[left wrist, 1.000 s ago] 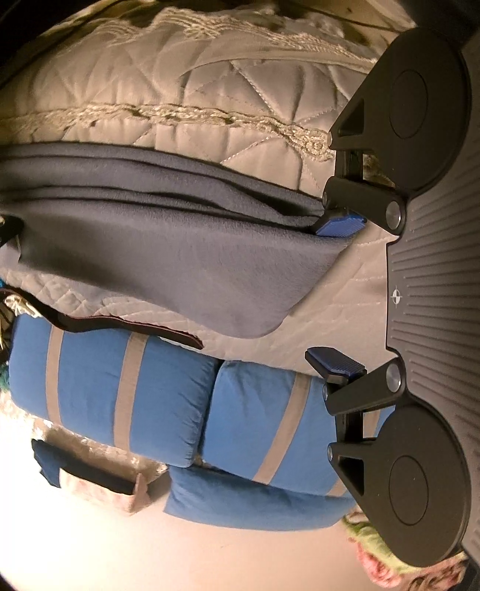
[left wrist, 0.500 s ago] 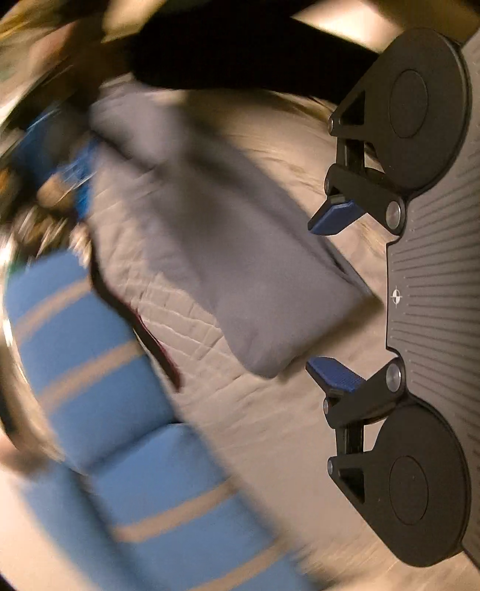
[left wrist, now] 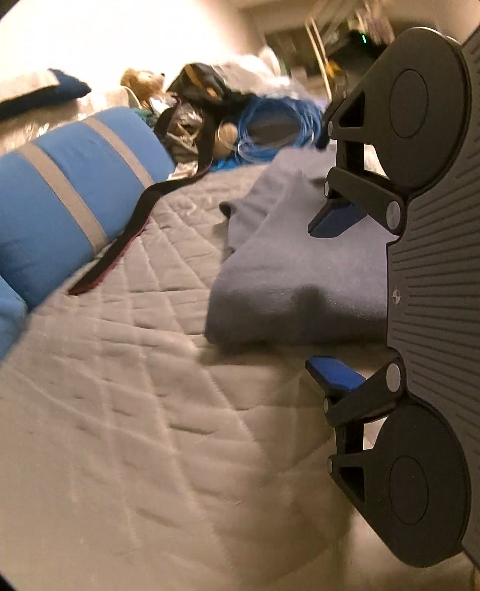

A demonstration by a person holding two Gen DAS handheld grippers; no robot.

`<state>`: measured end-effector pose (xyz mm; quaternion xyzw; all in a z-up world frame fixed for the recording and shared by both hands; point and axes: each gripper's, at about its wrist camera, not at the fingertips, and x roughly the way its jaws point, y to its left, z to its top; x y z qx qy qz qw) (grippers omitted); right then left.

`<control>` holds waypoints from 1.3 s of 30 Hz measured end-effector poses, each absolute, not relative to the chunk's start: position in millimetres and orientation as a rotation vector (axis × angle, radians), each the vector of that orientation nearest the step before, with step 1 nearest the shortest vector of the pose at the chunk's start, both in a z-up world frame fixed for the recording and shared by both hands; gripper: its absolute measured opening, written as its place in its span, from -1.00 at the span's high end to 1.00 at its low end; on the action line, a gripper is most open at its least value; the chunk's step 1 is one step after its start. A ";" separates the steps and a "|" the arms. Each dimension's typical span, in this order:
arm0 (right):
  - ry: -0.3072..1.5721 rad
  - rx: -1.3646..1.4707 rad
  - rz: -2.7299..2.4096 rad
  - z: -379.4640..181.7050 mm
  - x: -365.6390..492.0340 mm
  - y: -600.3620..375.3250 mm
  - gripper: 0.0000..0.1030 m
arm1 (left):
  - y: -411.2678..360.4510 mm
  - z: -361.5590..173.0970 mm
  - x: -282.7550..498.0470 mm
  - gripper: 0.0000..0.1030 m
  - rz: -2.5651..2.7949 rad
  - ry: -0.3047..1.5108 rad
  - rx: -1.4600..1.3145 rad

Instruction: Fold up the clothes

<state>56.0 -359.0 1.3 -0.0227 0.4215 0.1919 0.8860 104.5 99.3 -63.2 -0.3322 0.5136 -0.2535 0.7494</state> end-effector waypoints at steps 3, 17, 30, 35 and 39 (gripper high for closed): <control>0.884 -0.008 0.416 0.6 59.2 -363.8 -0.77 | 100.8 -72.6 111.6 -0.33 -0.587 1.104 -0.772; 0.916 0.056 0.427 -4.7 65.2 -372.9 -0.77 | 95.1 -94.6 127.8 0.17 -0.702 1.180 -0.860; 0.956 0.066 0.416 -6.3 69.8 -369.9 -0.77 | 98.8 -50.0 116.2 0.79 -0.497 1.177 -0.588; 0.962 0.062 0.416 -7.1 69.3 -370.0 -0.77 | 147.3 -26.6 108.8 0.79 -0.406 1.178 -0.527; 0.959 0.052 0.424 -7.0 68.4 -368.5 -0.77 | 186.2 -7.8 103.0 0.79 -0.334 1.177 -0.479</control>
